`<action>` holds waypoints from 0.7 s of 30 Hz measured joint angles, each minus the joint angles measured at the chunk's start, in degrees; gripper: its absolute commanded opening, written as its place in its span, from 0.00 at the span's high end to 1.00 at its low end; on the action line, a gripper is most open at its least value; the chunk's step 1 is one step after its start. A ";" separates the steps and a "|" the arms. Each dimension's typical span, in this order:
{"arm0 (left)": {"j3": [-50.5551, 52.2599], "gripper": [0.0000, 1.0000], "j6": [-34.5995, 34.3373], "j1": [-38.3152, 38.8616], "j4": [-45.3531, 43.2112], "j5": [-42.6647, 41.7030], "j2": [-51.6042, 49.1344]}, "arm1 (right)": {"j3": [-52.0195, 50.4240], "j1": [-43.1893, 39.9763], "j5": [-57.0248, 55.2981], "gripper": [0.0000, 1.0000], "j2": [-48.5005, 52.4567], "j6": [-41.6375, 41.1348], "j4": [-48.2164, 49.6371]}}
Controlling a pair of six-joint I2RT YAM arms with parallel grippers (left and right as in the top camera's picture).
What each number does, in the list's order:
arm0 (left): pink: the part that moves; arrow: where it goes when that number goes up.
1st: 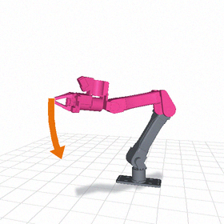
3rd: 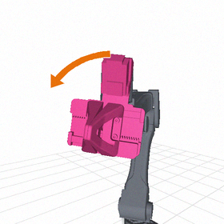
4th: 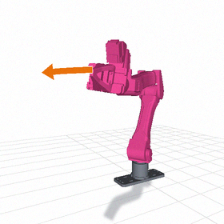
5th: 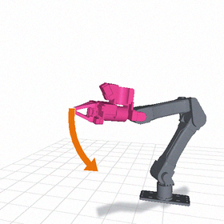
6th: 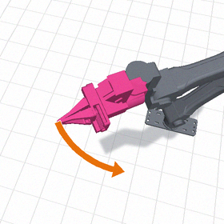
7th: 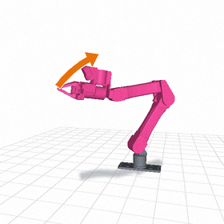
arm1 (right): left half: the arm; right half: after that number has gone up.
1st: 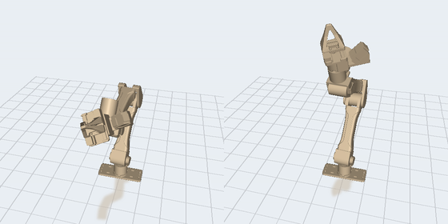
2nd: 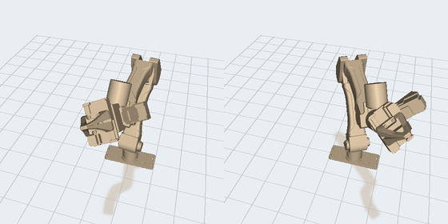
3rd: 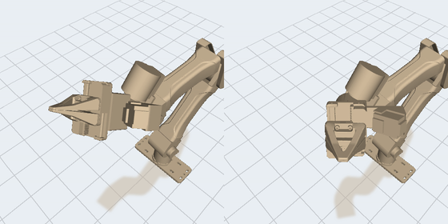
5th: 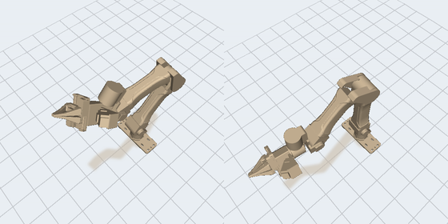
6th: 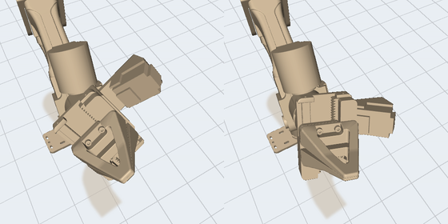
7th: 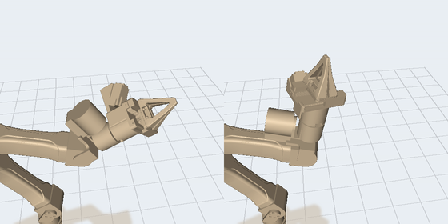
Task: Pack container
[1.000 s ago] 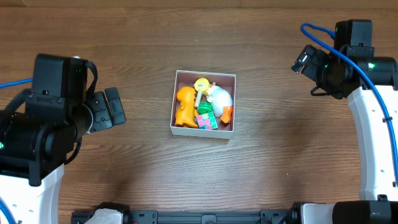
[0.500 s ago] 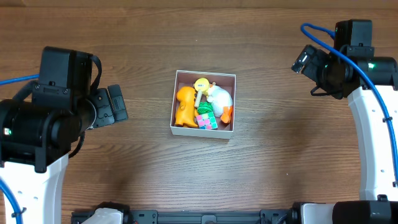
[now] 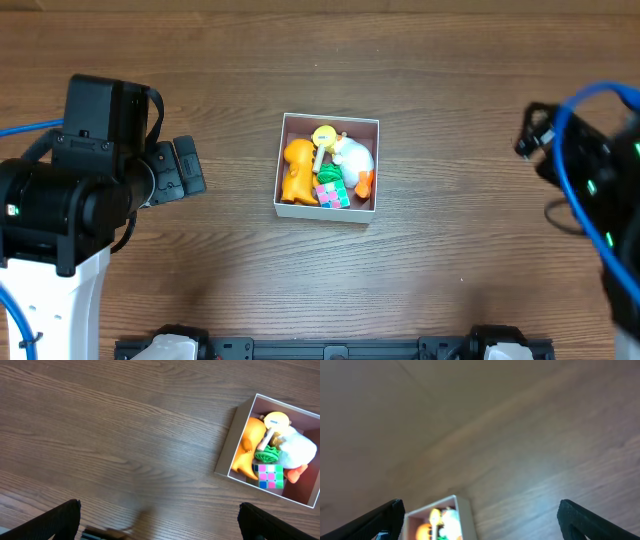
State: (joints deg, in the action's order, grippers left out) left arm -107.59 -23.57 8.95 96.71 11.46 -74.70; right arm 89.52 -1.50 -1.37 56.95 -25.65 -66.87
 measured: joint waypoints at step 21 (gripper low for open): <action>0.37 0.00 0.00 0.00 0.00 0.26 0.00 | -64.35 3.34 -1.62 0.00 -44.48 0.66 27.78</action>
State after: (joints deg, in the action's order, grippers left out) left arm -107.22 -23.57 8.95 96.71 11.73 -74.70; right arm 25.17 1.85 -2.98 12.47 -24.99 -39.09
